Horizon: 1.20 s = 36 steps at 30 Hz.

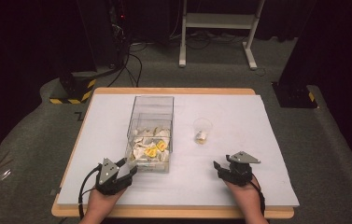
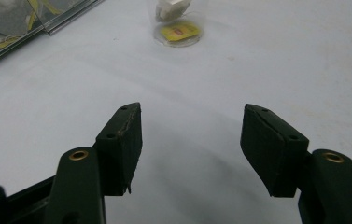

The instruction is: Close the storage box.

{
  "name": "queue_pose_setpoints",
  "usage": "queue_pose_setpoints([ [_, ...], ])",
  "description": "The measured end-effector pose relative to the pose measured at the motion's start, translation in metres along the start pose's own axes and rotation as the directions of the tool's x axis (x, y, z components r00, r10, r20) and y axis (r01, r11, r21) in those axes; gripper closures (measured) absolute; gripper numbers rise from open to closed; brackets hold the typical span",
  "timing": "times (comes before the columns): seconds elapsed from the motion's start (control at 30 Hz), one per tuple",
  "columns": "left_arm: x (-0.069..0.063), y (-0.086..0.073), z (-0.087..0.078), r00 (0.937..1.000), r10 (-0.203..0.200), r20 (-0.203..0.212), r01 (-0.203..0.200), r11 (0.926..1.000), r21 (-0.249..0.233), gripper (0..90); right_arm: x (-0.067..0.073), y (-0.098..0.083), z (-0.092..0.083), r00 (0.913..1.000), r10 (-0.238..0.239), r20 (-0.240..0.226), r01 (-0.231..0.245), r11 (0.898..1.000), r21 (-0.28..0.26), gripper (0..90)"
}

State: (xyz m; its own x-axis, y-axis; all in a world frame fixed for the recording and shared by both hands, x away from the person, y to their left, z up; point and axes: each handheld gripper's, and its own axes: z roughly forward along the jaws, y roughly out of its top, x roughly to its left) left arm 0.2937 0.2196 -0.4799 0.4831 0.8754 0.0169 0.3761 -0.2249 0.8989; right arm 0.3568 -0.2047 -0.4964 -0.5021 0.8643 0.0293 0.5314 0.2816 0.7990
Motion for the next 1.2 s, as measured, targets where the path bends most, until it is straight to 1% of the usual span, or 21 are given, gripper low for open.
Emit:
queue_pose_setpoints([
  [0.1,0.001,0.000,0.002,1.0000,-0.004,-0.003,0.004,1.0000,-0.003,47.5,0.001,0.000,0.000,1.0000,0.000,0.000,0.000,1.000,0.001,39.0],
  [0.23,0.002,0.001,0.004,0.9999,0.003,-0.010,-0.003,1.0000,-0.001,48.0,0.001,0.000,0.000,1.0000,0.003,-0.003,-0.003,1.000,0.002,39.0],
  [0.33,0.002,0.002,0.007,0.9999,-0.005,-0.012,0.005,1.0000,0.001,48.1,0.001,0.000,0.000,1.0000,-0.001,-0.005,0.001,1.000,-0.001,39.1],
  [0.4,0.002,0.002,0.009,0.9998,-0.003,-0.020,0.003,1.0000,0.003,48.2,0.001,0.000,0.000,1.0000,0.002,-0.007,-0.002,1.000,0.001,39.0],
  [0.53,0.001,0.004,0.011,0.9992,0.015,-0.038,-0.014,0.9998,0.013,48.0,0.000,0.000,-0.001,1.0000,-0.002,-0.005,0.002,1.000,-0.008,39.0],
  [0.6,0.001,0.005,0.012,0.9986,0.030,-0.044,-0.029,0.9994,0.016,48.0,0.000,0.000,-0.001,1.0000,-0.003,-0.006,0.003,1.000,-0.007,39.0],
  [0.73,0.002,0.005,0.013,0.9986,0.023,-0.047,-0.023,0.9997,0.006,48.5,0.000,0.000,-0.002,0.9999,0.004,-0.012,-0.004,1.000,-0.011,39.0],
  [0.8,0.002,0.006,0.014,0.9984,0.023,-0.051,-0.022,0.9997,0.006,48.8,0.000,0.000,-0.002,0.9999,-0.007,-0.012,0.007,1.000,-0.011,39.0],
  [0.83,0.002,0.007,0.014,0.9983,0.018,-0.055,-0.018,0.9998,0.005,49.1,0.001,0.000,-0.001,0.9999,-0.001,-0.013,0.000,1.000,-0.007,39.0],
  [0.97,0.004,0.010,0.016,0.9983,-0.006,-0.059,0.006,1.0000,0.007,49.1,0.000,0.000,-0.001,0.9999,0.000,-0.013,0.000,1.000,-0.011,38.9],
  [1.07,0.005,0.011,0.018,0.9980,-0.009,-0.063,0.010,0.9999,0.011,46.1,0.001,0.000,-0.001,0.9999,-0.006,-0.014,0.006,1.000,-0.007,38.8],
  [1.13,0.006,0.012,0.020,0.9977,-0.018,-0.065,0.019,0.9997,0.017,43.0,0.001,-0.001,0.000,0.9998,0.009,-0.016,-0.009,1.000,-0.003,38.7],
  [1.2,0.007,0.013,0.021,0.9968,-0.023,-0.076,0.025,0.9995,0.021,39.3,0.001,-0.001,-0.001,0.9998,0.010,-0.014,-0.010,1.000,-0.007,38.8],
])
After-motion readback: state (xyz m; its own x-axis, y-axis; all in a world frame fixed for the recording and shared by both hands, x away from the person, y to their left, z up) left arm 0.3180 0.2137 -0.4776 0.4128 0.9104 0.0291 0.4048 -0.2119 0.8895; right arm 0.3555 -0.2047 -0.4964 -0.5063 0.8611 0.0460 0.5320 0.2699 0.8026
